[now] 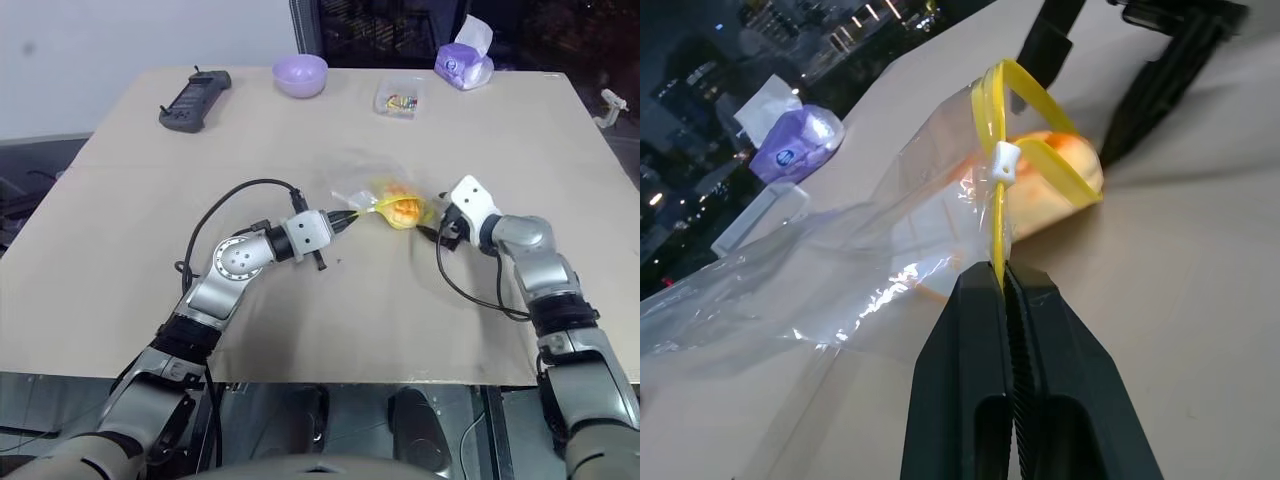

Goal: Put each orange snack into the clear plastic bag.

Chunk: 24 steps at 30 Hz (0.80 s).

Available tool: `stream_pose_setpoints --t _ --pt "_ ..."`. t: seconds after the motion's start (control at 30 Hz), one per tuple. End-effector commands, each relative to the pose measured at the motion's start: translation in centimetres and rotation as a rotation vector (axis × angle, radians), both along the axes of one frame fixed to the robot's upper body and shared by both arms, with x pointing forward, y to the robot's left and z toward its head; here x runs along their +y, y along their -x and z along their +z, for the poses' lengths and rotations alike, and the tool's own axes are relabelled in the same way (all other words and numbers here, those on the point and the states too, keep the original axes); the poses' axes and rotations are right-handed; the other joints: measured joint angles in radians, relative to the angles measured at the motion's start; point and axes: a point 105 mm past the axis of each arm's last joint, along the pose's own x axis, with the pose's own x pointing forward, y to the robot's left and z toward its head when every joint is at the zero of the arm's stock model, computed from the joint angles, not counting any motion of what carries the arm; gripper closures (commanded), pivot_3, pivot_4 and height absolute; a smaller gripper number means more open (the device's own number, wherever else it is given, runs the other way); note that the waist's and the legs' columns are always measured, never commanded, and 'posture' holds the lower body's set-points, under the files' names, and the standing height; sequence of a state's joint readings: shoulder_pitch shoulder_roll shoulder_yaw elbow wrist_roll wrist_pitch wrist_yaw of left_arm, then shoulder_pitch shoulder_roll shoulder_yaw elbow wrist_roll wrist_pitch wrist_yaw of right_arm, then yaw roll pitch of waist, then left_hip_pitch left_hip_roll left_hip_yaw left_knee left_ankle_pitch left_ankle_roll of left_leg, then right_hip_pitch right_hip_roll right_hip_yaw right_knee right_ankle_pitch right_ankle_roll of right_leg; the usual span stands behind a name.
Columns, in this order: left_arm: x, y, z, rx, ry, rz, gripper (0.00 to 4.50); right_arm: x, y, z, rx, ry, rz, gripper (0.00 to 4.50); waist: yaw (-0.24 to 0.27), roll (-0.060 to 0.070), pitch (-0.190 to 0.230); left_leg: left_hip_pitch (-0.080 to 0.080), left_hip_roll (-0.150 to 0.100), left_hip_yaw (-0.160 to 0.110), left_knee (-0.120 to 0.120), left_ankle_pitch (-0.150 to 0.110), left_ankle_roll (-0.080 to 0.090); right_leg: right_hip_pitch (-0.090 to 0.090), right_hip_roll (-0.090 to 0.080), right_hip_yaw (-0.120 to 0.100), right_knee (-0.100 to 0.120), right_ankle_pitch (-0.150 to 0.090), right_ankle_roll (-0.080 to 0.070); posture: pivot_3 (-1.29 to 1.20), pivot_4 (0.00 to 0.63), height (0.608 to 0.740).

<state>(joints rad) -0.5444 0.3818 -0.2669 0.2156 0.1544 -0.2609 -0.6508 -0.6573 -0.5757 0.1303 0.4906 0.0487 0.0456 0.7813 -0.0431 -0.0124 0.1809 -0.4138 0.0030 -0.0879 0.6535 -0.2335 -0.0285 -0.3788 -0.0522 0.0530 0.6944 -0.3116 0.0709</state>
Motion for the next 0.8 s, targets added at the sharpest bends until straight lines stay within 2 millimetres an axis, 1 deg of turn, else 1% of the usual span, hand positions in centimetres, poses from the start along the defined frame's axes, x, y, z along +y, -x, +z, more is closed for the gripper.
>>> stream_pose_setpoints --t 0.03,0.07,0.13,0.2,0.23,0.27,0.3,0.33,0.37,0.4,0.53,0.67,0.8 --pt "0.0 0.0 1.3 -0.042 0.027 0.002 4.50 -0.7 -0.7 1.5 -0.072 0.006 -0.022 0.26 0.003 0.000 0.000 0.000 0.000 0.000 0.000 0.000 0.000 0.000 0.000 0.000 0.000 0.000 0.000 0.00 0.150 0.740" --pt "0.0 0.0 1.3 -0.042 0.027 0.003 4.50 -0.8 -0.8 1.3 -0.073 0.016 -0.021 0.26 0.003 0.000 0.000 0.000 0.000 0.000 0.000 0.000 0.000 0.000 0.000 0.000 0.000 0.000 0.000 0.00 0.150 0.740" --pt "0.1 -0.1 1.3 -0.042 0.027 0.005 4.50 -0.9 -0.9 0.8 -0.076 0.057 -0.017 0.79 0.003 0.000 0.000 0.000 0.000 0.000 0.000 0.000 0.000 0.000 0.000 0.000 0.000 0.000 0.000 0.00 0.150 0.740" --pt "0.1 -0.1 1.3 -0.043 0.027 0.008 4.50 -0.6 -0.9 0.6 -0.078 0.053 -0.008 1.65 0.002 0.000 0.000 0.000 0.000 0.000 0.000 0.000 0.000 0.000 0.000 0.000 0.000 0.000 0.000 0.00 0.150 0.740" --pt "0.1 -0.1 1.3 -0.043 0.028 0.009 4.50 -0.5 -1.0 0.6 -0.079 0.047 -0.006 1.96 0.002 0.000 0.000 0.000 0.000 0.000 0.000 0.000 0.000 0.000 0.000 0.000 0.000 0.000 0.000 0.00 0.150 0.740" --pt "0.1 -0.1 1.3 -0.044 0.028 0.010 4.50 -0.4 -1.0 0.7 -0.081 0.039 -0.003 2.66 0.001 0.000 0.000 0.000 0.000 0.000 0.000 0.000 0.000 0.000 0.000 0.000 0.000 0.000 0.000 0.00 0.150 0.740" --pt "0.1 -0.1 1.3 -0.044 0.028 0.010 4.50 -0.4 -1.0 0.8 -0.082 0.024 -0.001 2.99 0.000 0.000 0.000 0.000 0.000 0.000 0.000 0.000 0.000 0.000 0.000 0.000 0.000 0.000 0.000 0.00 0.150 0.740" --pt "0.2 -0.1 1.3 -0.045 0.028 0.011 4.50 -0.5 -1.1 1.2 -0.086 0.007 -0.004 3.54 0.000 0.000 0.000 0.000 0.000 0.000 0.000 0.000 0.000 0.000 0.000 0.000 0.000 0.000 0.000 0.00 0.150 0.740" --pt "0.2 0.0 1.3 -0.045 0.028 0.011 4.50 -0.7 -1.2 1.5 -0.092 -0.002 -0.013 3.92 0.000 0.000 0.000 0.000 0.000 0.000 0.000 0.000 0.000 0.000 0.000 0.000 0.000 0.000 0.000 0.00 0.150 0.740" --pt "0.2 0.0 1.3 -0.045 0.028 0.012 4.50 -0.9 -1.3 1.7 -0.097 -0.002 -0.019 4.43 0.000 0.000 0.000 0.000 0.000 0.000 0.000 0.000 0.000 0.000 0.000 0.000 0.000 0.000 0.000 0.00 0.150 0.740" --pt "0.1 0.1 1.2 -0.042 0.030 0.011 4.50 -1.0 -1.2 1.6 -0.097 0.021 -0.003 4.47 0.000 0.000 0.000 0.000 0.000 0.000 0.000 0.000 0.000 0.000 0.000 0.000 0.000 0.000 0.000 0.00 0.150 0.740" --pt "0.0 0.0 1.2 -0.043 0.030 0.011 4.50 -0.2 -1.4 1.7 -0.111 0.016 0.010 4.47 0.000 0.000 0.000 0.000 0.000 0.000 0.000 0.000 0.000 0.000 0.000 0.000 0.000 0.000 0.000 0.00 0.150 0.740" --pt "0.3 -0.1 1.4 -0.048 0.031 0.019 4.50 0.0 -1.6 2.4 -0.139 0.003 0.012 4.47 -0.001 0.000 0.000 0.000 0.000 0.000 0.000 0.000 0.000 0.000 0.000 0.000 0.000 0.000 0.000 0.00 0.150 0.740"
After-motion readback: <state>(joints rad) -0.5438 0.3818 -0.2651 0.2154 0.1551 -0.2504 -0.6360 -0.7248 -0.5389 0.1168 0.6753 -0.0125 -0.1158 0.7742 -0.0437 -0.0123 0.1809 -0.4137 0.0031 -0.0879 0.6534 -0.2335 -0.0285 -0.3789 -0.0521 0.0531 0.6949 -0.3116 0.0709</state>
